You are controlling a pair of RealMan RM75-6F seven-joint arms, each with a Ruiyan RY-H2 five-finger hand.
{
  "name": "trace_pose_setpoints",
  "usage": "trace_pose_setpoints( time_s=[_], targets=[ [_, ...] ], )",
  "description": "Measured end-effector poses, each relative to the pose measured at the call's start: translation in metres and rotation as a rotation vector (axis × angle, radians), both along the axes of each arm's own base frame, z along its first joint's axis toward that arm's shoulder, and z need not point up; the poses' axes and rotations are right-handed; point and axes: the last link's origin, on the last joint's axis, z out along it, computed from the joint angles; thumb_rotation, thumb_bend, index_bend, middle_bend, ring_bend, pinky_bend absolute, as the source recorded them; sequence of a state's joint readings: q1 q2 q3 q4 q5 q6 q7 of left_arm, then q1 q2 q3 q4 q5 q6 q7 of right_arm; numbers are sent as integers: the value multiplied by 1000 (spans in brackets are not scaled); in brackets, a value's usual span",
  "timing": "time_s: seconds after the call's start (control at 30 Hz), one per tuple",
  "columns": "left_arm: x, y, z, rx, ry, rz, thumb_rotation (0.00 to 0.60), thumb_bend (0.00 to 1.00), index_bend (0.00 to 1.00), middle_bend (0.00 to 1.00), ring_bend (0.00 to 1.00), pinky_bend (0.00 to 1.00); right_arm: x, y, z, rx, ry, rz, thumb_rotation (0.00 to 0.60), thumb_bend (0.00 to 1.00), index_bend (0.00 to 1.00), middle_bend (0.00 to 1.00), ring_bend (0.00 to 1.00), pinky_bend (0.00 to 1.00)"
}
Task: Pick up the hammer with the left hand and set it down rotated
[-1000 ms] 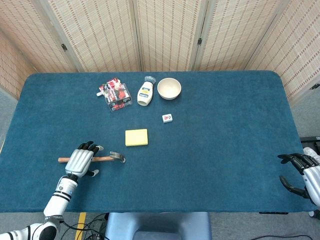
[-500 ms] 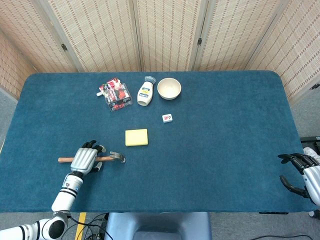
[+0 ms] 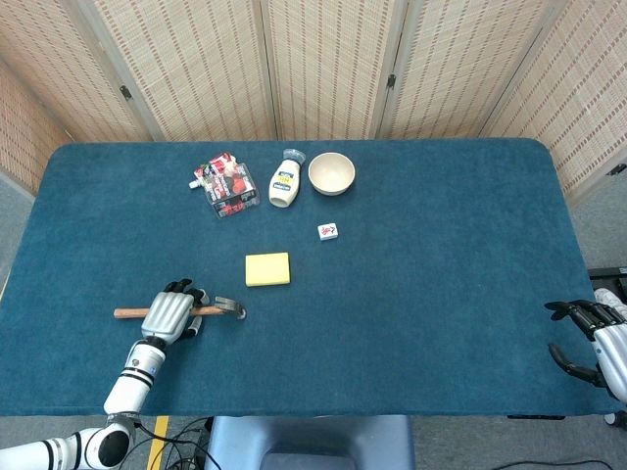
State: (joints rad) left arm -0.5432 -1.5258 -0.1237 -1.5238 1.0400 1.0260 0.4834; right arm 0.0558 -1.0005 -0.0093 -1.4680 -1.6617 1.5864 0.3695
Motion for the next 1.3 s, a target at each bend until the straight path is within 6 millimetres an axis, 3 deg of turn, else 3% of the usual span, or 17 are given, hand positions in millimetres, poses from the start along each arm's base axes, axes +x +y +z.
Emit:
trace_pose_setpoints(
  time_s=[0.23, 0.53, 0.6, 0.73, 0.87, 1.0, 1.3],
  targets=[
    [-1, 0, 0, -10, 2, 0, 600, 555, 401, 418, 176, 201, 1, 0, -1, 3, 2, -1, 600, 245, 304, 415, 287, 302],
    [-6, 4, 0, -13, 7, -12, 600, 629, 550, 589, 377, 237, 3, 2, 0, 4, 1, -3, 600, 238, 304, 419, 287, 302],
    [-6, 5, 1, -9, -1, -19, 600, 653, 596, 646, 451, 323, 3, 2, 0, 1, -1, -3, 600, 235, 304, 421, 287, 302],
    [-5, 8, 3, 13, -40, -49, 600, 715, 692, 758, 582, 680, 3, 3, 1, 3, -1, -6, 600, 233, 304, 426, 287, 302],
    [-4, 13, 9, 41, -102, -102, 600, 737, 744, 824, 658, 845, 3, 3, 1, 4, -3, -4, 600, 232, 303, 431, 287, 302],
    [-3, 17, 15, 62, -185, -140, 600, 743, 776, 865, 701, 931, 3, 2, 0, 7, -2, -5, 600, 231, 304, 433, 287, 302],
    [6, 30, 27, 80, -429, -211, 600, 744, 798, 889, 730, 969, 5, 3, -1, 14, -1, -8, 600, 230, 303, 439, 287, 302]
  ],
)
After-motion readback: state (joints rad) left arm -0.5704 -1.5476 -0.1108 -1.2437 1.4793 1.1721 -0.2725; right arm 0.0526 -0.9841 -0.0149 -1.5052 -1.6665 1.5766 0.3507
